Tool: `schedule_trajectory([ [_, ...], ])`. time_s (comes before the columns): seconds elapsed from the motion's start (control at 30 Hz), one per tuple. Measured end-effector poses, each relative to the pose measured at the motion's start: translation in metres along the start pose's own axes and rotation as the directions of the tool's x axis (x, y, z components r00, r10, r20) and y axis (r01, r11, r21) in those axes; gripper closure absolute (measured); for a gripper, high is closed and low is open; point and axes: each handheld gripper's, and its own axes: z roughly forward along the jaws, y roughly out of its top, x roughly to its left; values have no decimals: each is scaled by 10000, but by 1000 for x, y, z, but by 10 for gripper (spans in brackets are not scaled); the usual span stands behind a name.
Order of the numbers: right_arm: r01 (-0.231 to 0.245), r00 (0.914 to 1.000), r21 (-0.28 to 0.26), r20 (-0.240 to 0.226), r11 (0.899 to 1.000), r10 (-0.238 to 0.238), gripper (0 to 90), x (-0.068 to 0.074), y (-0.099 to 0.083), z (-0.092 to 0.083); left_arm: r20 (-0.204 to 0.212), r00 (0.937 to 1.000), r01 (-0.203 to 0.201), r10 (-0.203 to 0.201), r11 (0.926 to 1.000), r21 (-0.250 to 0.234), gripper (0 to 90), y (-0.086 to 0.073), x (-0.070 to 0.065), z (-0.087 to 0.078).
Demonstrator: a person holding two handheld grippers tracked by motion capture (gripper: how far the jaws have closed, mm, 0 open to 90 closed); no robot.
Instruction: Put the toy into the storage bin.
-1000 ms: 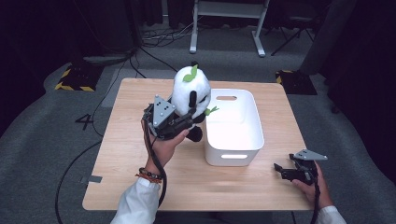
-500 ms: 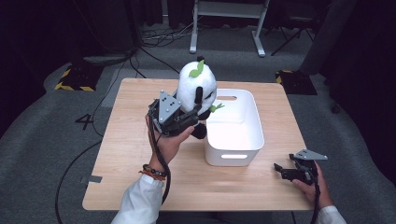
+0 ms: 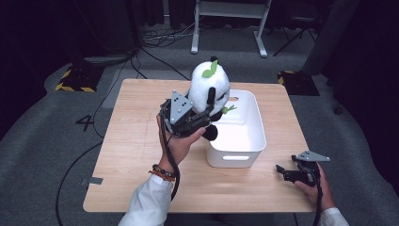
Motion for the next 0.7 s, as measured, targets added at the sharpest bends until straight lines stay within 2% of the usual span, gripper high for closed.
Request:
schedule_trajectory([
  [0.2, -3, 10000, -1, -4, 10000, 3, 161, 0, 0, 0, 190, 9998, -1, 1, 10000, 4, 370, 0, -9, 9],
  [0.37, 1, 10000, -2, 0, 10000, -1, 161, 0, 0, 0, 320, 9994, 154, -153, 9999, -34, 370, 0, -15, 17],
  [0.7, -6, 10000, 4, -43, 10000, 6, 162, 0, 0, 0, 565, 9984, -25, 18, 9999, 122, 369, -4, -31, 33],
])
